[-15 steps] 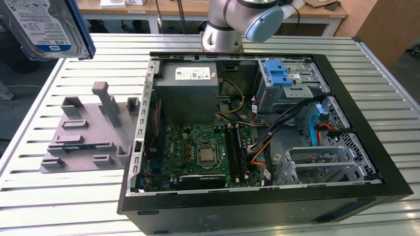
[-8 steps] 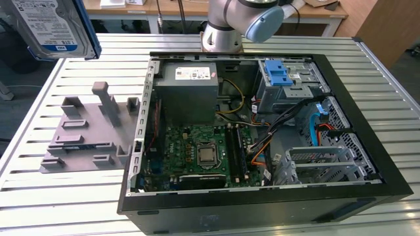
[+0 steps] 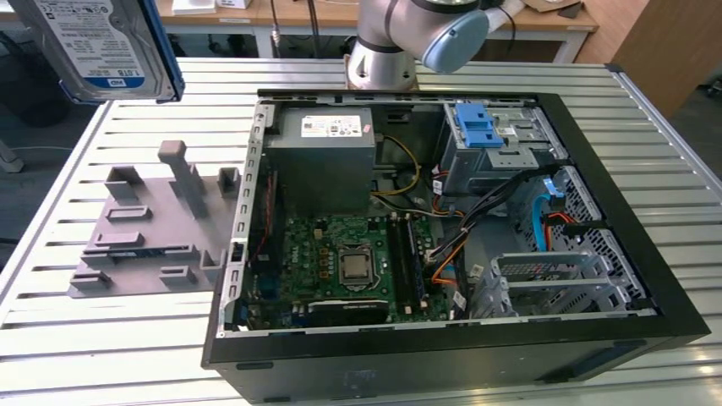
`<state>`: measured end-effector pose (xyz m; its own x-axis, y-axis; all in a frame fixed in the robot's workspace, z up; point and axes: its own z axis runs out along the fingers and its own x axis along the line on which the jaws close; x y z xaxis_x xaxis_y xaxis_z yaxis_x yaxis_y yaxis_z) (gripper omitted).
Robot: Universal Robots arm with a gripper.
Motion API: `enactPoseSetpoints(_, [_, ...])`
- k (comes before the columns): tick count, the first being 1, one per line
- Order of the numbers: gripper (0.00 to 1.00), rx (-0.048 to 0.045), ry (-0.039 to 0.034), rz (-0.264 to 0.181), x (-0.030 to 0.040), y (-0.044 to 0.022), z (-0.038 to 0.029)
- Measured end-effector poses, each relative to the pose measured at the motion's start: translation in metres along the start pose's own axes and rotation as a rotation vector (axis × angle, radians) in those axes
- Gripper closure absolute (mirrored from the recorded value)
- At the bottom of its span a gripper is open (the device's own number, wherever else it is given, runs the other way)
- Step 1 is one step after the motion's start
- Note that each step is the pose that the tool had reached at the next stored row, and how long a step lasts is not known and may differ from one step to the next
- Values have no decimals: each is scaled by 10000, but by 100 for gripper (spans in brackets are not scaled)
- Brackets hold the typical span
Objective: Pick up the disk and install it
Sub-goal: 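Pick up the disk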
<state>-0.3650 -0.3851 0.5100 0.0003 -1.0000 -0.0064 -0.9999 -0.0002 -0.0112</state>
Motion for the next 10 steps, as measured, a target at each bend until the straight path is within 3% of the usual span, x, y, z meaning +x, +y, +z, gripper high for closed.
enactPoseSetpoints(10, [64, 1, 0, 0, 2, -131, 2])
